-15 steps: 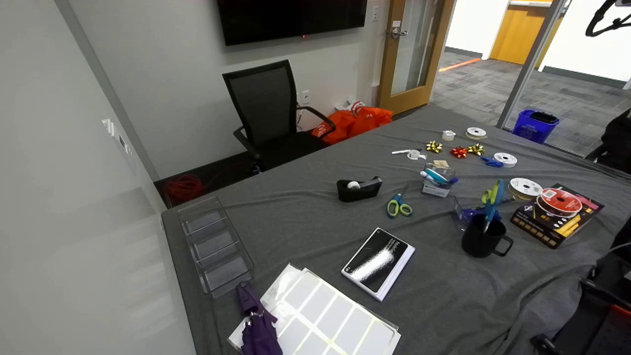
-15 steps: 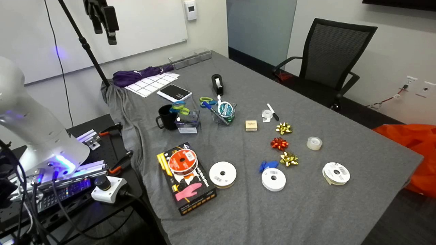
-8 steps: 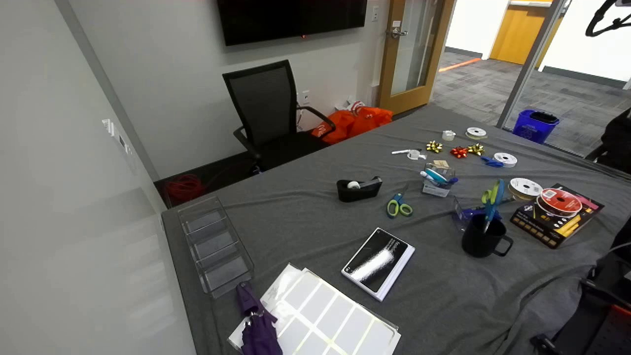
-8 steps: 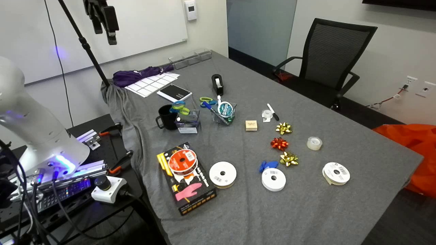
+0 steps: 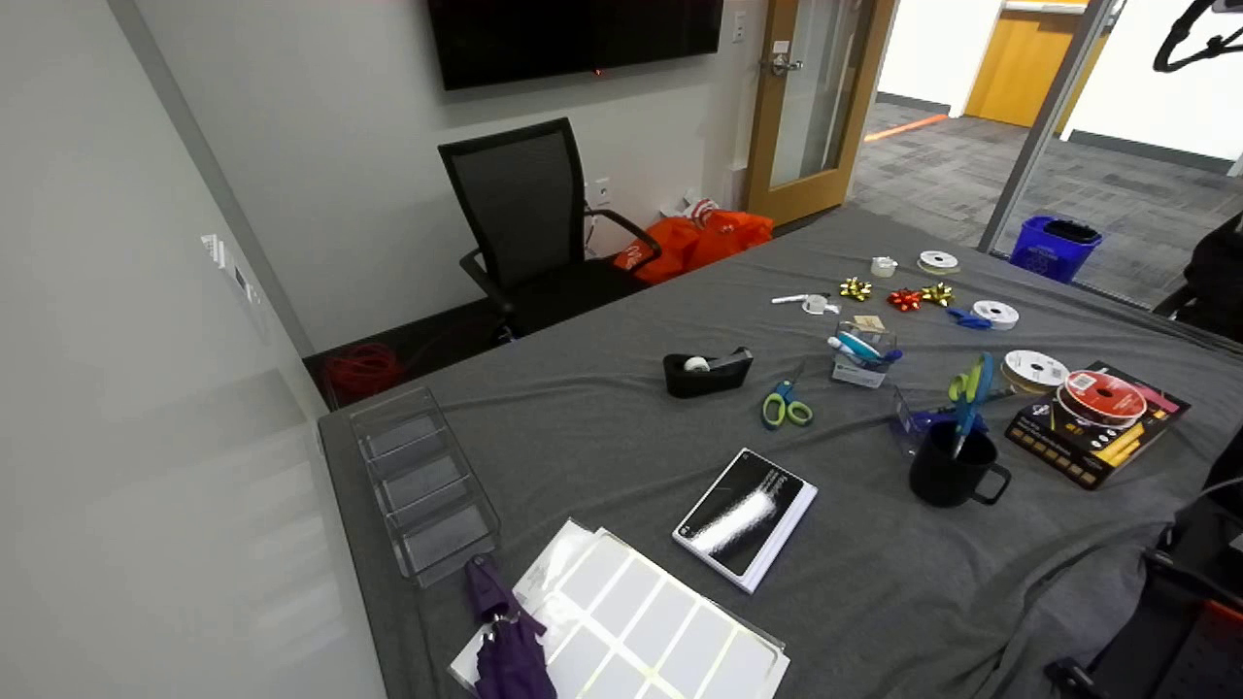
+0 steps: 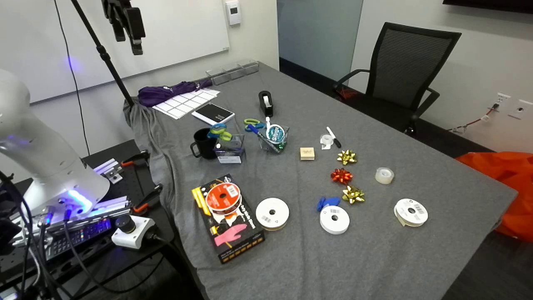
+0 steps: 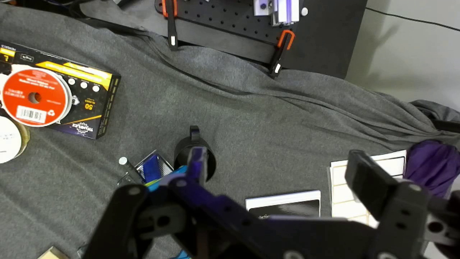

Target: Put the red ribbon on top of the red disc.

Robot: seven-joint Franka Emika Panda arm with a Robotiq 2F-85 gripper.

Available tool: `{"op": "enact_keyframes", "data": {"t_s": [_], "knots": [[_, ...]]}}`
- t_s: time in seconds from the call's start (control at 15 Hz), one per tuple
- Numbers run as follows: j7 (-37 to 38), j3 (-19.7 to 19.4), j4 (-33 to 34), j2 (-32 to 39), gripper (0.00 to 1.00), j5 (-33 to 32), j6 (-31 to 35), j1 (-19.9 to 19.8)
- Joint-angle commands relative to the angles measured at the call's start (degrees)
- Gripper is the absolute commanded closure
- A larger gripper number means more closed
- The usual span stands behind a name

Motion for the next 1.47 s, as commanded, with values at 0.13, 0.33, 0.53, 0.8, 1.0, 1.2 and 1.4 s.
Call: {"op": "enact_keyframes", "data": {"t_s": [0.13,0.33,0.53,0.8,1.0,1.2,1.4], "knots": [[-0.34,0.59,0.13,0.12,0.00,0.29,-0.13,-0.78],[-0.34,0.59,0.13,0.12,0.00,0.29,-0.13,-0.78],[-0.34,0.59,0.13,0.12,0.00,0.29,-0.13,-0.78],[1.27,0.38,0.91,0.86,0.00,1.48,0.20,-1.18],[4.87,-1.19,2.40,3.88,0.00,4.13,3.37,-2.81],[9.87,-2.19,4.02,8.16,0.00,6.44,9.19,-5.22],[12.39,-3.00,4.28,12.27,0.00,8.22,18.50,-7.17]]}}
